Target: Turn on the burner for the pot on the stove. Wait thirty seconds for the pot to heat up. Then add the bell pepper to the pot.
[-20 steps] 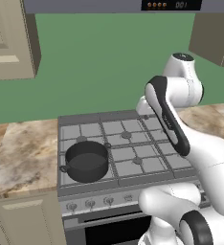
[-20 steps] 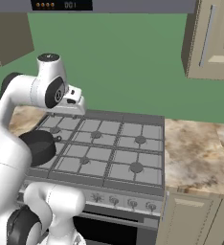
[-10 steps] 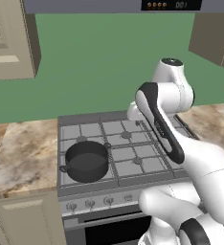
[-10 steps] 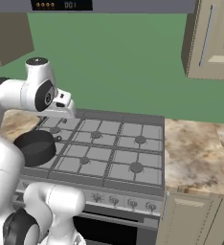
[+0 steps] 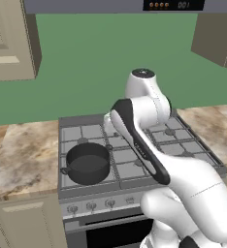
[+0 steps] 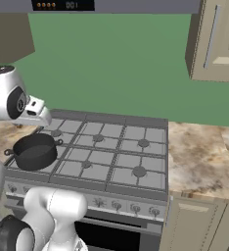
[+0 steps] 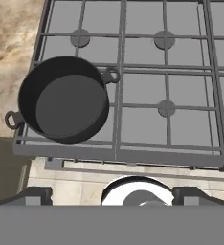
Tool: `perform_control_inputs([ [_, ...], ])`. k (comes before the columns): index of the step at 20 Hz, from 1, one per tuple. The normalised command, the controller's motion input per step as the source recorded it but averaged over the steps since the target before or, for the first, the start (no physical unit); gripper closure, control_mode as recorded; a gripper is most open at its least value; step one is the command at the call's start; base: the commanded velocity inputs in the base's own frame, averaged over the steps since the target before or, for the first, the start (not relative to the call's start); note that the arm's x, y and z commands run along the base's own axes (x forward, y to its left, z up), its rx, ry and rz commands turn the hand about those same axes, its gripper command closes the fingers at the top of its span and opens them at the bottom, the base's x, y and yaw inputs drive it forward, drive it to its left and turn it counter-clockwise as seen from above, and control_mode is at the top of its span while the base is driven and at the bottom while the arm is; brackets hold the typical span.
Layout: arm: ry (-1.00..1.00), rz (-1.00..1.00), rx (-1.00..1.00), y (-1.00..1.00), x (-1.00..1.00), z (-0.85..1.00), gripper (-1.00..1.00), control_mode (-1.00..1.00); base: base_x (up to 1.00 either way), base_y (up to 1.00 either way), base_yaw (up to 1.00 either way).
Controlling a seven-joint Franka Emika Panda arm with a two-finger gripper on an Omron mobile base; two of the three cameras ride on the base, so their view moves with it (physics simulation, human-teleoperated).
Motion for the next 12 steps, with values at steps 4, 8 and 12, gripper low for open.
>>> perform_control_inputs([
  [4, 0.0, -0.08, 0.0, 0.37, -0.39, 0.0, -1.0, -1.0, 0.0, 0.0, 0.0],
  [8, -0.03, -0.17, 0.0, 0.31, -0.51, 0.0, -1.0, -1.0, 0.0, 0.0, 0.0],
  [12, -0.08, -0.24, 0.0, 0.32, -0.33, 0.0, -1.0, -1.0, 0.0, 0.0, 0.0],
])
